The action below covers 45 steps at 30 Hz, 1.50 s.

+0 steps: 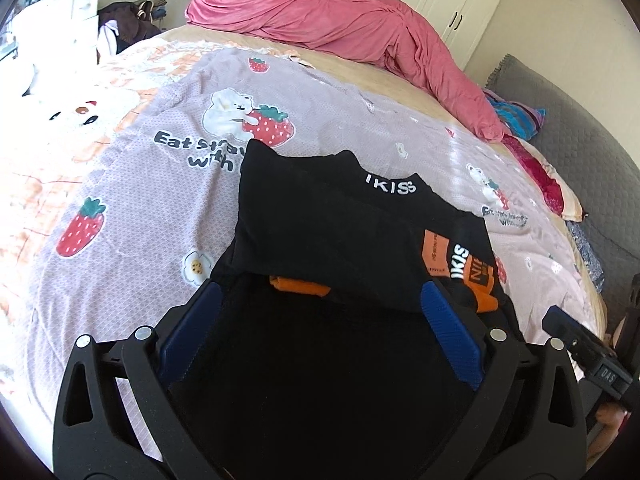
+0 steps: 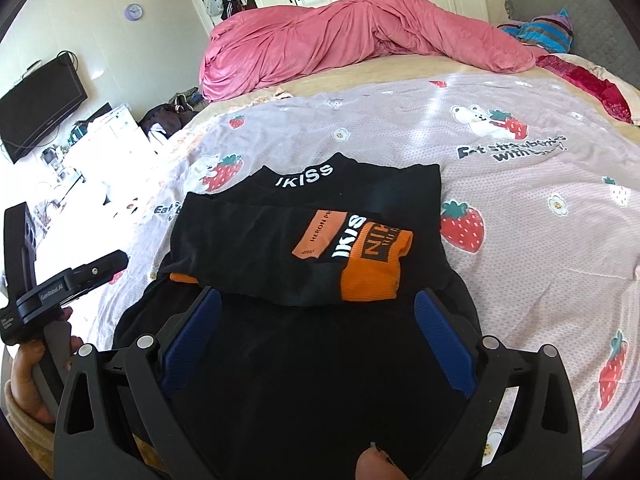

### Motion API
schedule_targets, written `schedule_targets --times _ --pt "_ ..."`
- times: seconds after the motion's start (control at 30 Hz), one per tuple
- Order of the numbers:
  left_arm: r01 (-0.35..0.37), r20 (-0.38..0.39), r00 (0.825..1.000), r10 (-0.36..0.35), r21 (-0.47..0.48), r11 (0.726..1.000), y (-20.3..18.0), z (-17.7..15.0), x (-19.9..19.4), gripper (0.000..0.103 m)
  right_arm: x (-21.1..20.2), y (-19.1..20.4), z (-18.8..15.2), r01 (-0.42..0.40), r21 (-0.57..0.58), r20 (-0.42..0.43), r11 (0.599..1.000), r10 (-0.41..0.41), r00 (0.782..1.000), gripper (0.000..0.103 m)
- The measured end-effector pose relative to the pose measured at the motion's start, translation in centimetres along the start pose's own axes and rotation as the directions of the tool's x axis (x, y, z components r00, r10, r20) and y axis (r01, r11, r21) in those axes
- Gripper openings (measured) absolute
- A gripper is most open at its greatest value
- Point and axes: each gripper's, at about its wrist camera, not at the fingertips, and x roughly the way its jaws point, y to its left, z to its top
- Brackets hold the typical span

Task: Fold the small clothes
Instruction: 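Move both open tools to the hem of the black sweatshirt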

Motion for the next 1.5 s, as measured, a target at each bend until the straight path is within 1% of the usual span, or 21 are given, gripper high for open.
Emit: schedule_targets --times 0.37,0.63,1.17,1.33,1.5 --pt "-0.020 -0.010 1.000 0.020 0.013 1.000 0.2 -1.8 -1.3 0.094 -1.2 -0.4 -1.6 0.013 -0.022 -0.016 1.000 -0.014 1.000 0.097" --pt "-0.037 -0.030 0.999 0.038 0.031 0.999 0.3 -3.1 -1.8 0.094 -2.1 -1.0 -3.1 0.022 -0.016 -0.027 1.000 -0.022 0.999 0.097" --pt "-0.080 -0.047 0.996 0.081 0.020 0.997 1.6 -5.1 -3.1 0.094 -3.1 -2.5 -6.5 0.045 -0.029 -0.080 0.999 -0.048 0.996 0.097" --pt "-0.091 -0.058 0.994 0.092 0.016 0.996 2.5 -5.9 -3.4 0.094 -3.3 -2.8 -7.5 0.057 -0.038 -0.103 0.998 -0.061 0.993 0.097" --pt "-0.105 -0.062 0.993 0.105 -0.007 0.994 3.7 -6.8 -3.9 0.094 -3.5 -3.2 -8.3 0.067 -0.040 -0.119 0.997 -0.071 0.990 0.097"
